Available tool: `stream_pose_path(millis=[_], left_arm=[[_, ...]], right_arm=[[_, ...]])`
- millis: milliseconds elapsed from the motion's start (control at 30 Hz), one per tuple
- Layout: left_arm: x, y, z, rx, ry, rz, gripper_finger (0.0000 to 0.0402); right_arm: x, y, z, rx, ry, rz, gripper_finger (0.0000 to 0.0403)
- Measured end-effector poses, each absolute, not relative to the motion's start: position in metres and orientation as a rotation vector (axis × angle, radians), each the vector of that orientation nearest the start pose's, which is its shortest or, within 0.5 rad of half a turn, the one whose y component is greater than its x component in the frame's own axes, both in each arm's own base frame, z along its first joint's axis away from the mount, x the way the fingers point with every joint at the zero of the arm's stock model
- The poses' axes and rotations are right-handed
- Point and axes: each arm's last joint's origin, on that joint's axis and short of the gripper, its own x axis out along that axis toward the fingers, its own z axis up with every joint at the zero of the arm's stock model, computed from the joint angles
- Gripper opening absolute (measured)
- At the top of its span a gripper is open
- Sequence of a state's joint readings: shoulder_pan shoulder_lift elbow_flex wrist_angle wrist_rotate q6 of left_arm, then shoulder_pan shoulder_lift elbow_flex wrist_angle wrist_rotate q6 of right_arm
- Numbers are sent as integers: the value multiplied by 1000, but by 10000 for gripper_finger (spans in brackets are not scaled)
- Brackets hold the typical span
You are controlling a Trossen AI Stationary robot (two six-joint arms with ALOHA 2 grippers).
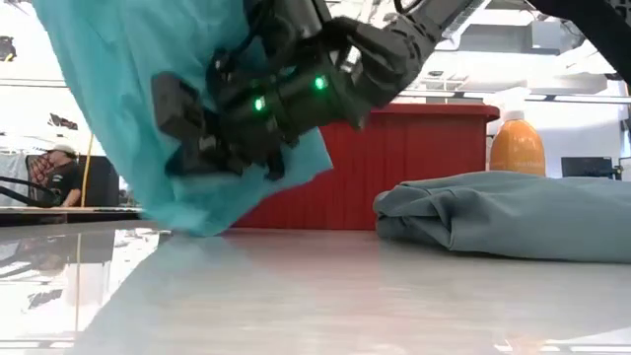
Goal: Fold Laundry from Bin
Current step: Fold the sky blue shorts
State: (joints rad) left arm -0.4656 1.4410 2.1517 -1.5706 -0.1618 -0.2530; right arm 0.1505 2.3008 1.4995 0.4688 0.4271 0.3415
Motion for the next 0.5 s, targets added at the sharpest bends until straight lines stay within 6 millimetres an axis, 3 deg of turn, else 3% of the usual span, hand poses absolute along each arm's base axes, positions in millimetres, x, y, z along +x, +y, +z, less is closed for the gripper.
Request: stream_pose_path(millis=[100,233,367,500], left_arm=[[171,-94,498,-8,861,-231,0],[165,-109,494,-48,892,-270,0],[170,-130,475,-40,983,-273,0],[182,-162,449,-19,1075,-314,0]], right_arm=[[496,43,156,147,231,-358,19],[499,19,164,60,175,-393,19],[499,13,154,58,208,-408,18],[500,23,132,26,245,-438,18]])
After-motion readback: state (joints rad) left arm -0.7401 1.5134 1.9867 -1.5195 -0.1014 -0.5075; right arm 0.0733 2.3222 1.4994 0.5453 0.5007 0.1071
